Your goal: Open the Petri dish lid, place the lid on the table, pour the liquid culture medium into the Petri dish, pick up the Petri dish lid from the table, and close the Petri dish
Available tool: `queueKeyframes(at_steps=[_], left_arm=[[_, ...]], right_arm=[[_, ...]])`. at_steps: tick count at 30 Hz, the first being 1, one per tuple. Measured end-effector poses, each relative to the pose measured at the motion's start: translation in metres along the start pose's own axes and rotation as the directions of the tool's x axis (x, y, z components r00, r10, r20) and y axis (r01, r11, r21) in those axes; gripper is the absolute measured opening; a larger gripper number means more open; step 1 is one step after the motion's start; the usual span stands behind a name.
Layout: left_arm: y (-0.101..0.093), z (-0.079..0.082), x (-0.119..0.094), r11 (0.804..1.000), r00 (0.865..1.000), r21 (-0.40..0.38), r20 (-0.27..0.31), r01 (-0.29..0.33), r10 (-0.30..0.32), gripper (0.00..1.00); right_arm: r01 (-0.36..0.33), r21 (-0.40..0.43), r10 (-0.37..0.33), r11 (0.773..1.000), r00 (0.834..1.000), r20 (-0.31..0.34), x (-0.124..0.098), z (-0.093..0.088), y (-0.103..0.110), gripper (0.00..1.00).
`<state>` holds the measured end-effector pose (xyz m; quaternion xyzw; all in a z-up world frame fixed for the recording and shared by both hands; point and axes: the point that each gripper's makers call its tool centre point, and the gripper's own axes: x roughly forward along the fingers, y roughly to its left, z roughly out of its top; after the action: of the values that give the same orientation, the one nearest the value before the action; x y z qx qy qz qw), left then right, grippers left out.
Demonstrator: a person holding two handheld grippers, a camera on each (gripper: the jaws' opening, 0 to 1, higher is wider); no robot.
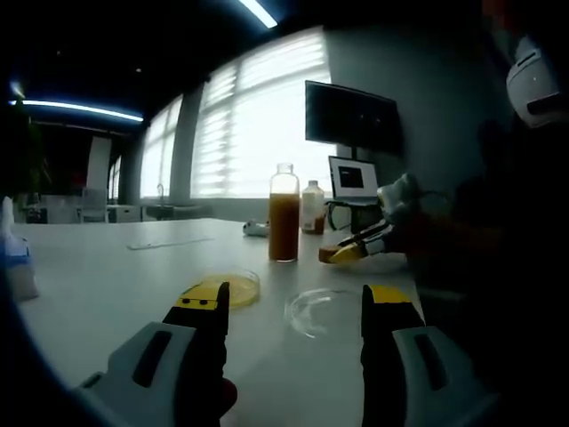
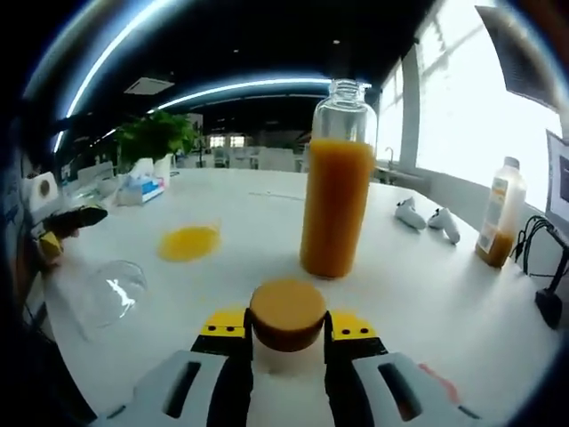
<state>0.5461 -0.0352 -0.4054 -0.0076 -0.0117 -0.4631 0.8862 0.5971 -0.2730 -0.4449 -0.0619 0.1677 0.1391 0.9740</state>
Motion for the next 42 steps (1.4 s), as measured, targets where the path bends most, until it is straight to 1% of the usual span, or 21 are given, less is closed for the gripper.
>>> queueKeyframes(at_steps=[5,11,17,23,25,28,32,36,42], left_arm=[[0.000,0.000,0.000,1.000,1.000,0.001,0.001,0.000,0.000,0.51],[-0.002,0.000,0.000,1.000,1.000,0.001,-0.003,0.003,-0.003,0.51],[-0.004,-0.001,0.001,1.000,1.000,0.000,-0.005,0.009,-0.009,0.51],[-0.004,0.000,0.001,1.000,1.000,0.000,-0.005,0.008,-0.008,0.51],[-0.003,0.000,0.001,1.000,1.000,0.000,-0.006,0.008,-0.008,0.51],[-0.004,-0.001,0.001,1.000,1.000,-0.001,-0.007,0.009,-0.009,0.51],[-0.004,0.000,0.000,1.000,1.000,-0.001,-0.007,0.008,-0.008,0.51],[-0.004,0.000,0.001,1.000,1.000,-0.003,-0.005,0.008,-0.008,0.51],[-0.004,0.000,0.001,1.000,1.000,-0.005,-0.006,0.009,-0.009,0.51]], right_arm=[[0.009,0.010,-0.010,1.000,0.998,0.059,-0.004,0.013,-0.001,0.27],[0.030,0.031,-0.033,0.999,0.994,0.105,-0.009,0.027,-0.009,0.26],[0.052,0.033,-0.056,0.998,0.990,0.131,-0.013,0.051,-0.022,0.26],[0.060,0.027,-0.063,0.998,0.987,0.145,-0.012,0.068,-0.026,0.26],[0.050,0.029,-0.054,0.998,0.987,0.149,-0.010,0.075,-0.024,0.26],[0.048,-0.003,-0.047,0.999,0.985,0.167,-0.009,0.090,-0.024,0.26],[0.079,-0.019,-0.072,0.997,0.972,0.224,-0.010,0.117,-0.030,0.26],[0.082,-0.036,-0.071,0.996,0.968,0.240,-0.003,0.132,-0.035,0.26],[0.098,-0.043,-0.082,0.994,0.954,0.287,-0.003,0.161,-0.043,0.26]])
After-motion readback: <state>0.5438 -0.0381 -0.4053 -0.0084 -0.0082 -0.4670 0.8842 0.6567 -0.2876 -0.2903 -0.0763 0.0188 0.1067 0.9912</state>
